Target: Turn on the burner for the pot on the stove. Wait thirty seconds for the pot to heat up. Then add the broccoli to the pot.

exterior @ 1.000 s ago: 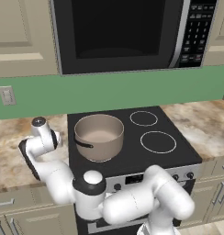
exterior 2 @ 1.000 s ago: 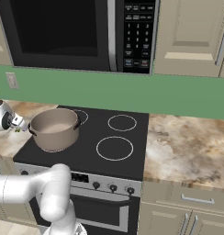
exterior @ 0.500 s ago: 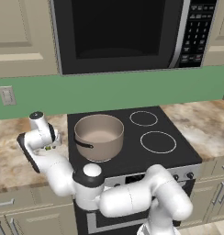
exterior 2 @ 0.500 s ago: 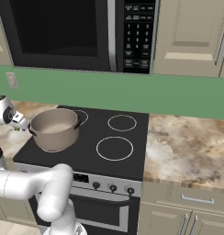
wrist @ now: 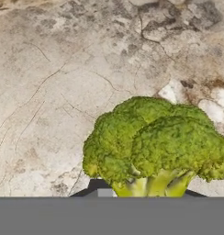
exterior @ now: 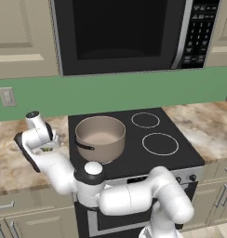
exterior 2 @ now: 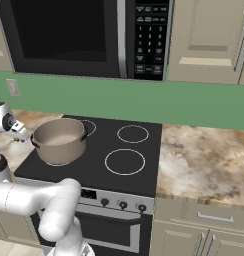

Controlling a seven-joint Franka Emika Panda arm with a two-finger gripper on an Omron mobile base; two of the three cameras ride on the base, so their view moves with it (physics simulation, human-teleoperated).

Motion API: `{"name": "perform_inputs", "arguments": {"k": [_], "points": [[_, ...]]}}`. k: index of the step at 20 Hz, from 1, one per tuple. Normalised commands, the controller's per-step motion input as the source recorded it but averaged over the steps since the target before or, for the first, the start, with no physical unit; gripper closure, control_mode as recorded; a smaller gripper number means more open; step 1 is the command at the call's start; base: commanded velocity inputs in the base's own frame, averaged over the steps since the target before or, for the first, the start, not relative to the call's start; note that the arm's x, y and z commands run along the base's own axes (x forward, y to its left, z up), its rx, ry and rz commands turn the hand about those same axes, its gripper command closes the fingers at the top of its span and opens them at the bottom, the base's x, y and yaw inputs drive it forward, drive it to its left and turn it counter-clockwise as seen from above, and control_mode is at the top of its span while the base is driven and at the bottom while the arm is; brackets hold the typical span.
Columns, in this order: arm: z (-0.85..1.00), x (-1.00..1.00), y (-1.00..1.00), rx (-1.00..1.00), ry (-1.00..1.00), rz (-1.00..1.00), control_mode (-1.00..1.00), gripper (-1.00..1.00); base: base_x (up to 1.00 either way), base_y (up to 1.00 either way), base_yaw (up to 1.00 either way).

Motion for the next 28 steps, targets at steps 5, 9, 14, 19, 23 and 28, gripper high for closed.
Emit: {"name": "perform_inputs", "arguments": {"k": [5, 9, 14, 19, 23, 28], "points": [[-0.55, -0.95, 0.12, 0.00, -0.22, -0.06, -1.00, 1.00, 0.00, 0.00, 0.00], [-0.61, -0.67, 0.00, -0.08, -0.21, -0.12, -1.00, 1.00, 0.00, 0.00, 0.00], [-1.00, -0.38, -0.02, -0.17, -0.04, -0.19, -1.00, 1.00, 0.00, 0.00, 0.00], [-1.00, -0.02, -0.27, -0.12, 0.00, -0.54, -1.00, 1.00, 0.00, 0.00, 0.00], [-1.00, 0.02, -0.47, -0.06, 0.03, -0.71, -1.00, 1.00, 0.00, 0.00, 0.00], [-0.99, 0.29, -0.58, -0.04, 0.05, -0.70, -1.00, 1.00, 0.00, 0.00, 0.00]]}}
